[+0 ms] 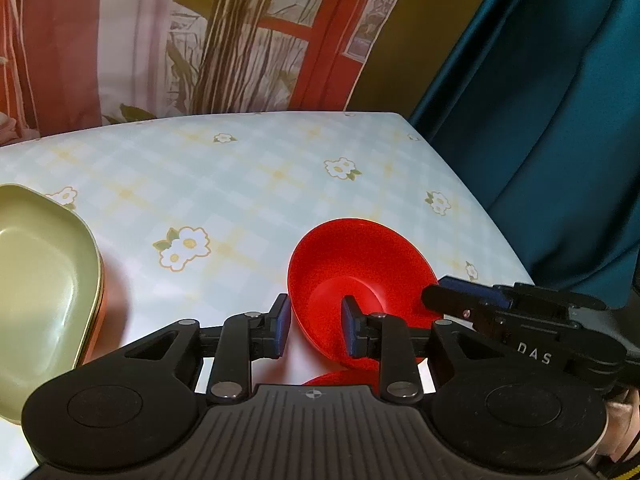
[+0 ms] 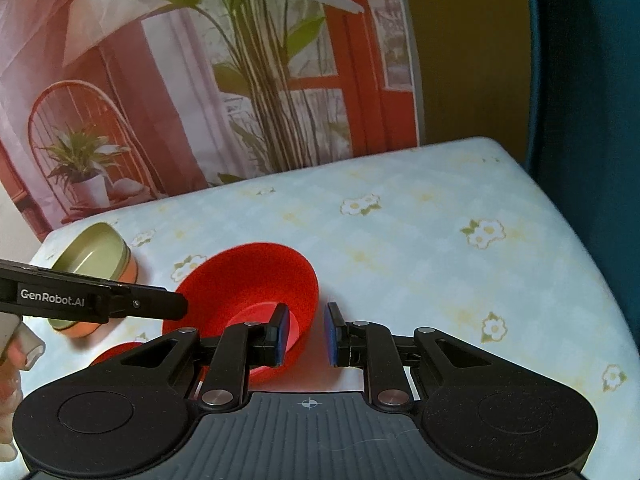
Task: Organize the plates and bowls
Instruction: 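Carry the red bowl with the left tool and lower it into the other red bowl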
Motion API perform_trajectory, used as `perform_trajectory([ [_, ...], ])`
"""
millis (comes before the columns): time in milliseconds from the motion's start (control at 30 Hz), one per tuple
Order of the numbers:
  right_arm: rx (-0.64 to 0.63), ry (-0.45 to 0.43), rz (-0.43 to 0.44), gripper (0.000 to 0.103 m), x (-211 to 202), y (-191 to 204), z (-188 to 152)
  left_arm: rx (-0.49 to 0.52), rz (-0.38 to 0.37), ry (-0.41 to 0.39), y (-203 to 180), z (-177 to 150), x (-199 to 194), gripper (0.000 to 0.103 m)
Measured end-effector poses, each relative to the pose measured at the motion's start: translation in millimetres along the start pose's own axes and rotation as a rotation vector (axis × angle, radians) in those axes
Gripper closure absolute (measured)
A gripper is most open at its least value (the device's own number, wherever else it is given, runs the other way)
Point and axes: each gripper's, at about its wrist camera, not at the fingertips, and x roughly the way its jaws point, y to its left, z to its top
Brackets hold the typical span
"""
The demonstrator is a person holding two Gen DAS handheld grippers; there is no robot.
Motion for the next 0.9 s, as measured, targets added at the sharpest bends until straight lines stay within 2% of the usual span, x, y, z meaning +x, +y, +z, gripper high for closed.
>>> perform_trajectory([
  [333, 0.024, 0.014, 0.031, 0.089, 7, 0, -3, 0.001, -0.003, 0.009, 1, -1, 5, 0.075],
  [433, 0.031, 0.012, 0.028, 0.091, 9, -1, -2, 0.004, 0.012, 0.002, 3, -1, 6, 0.086],
  [900, 0.045, -0.062, 0.040, 0.091, 4, 12, 28, -0.003, 0.028, -0.069, 6, 13, -22, 0.086],
])
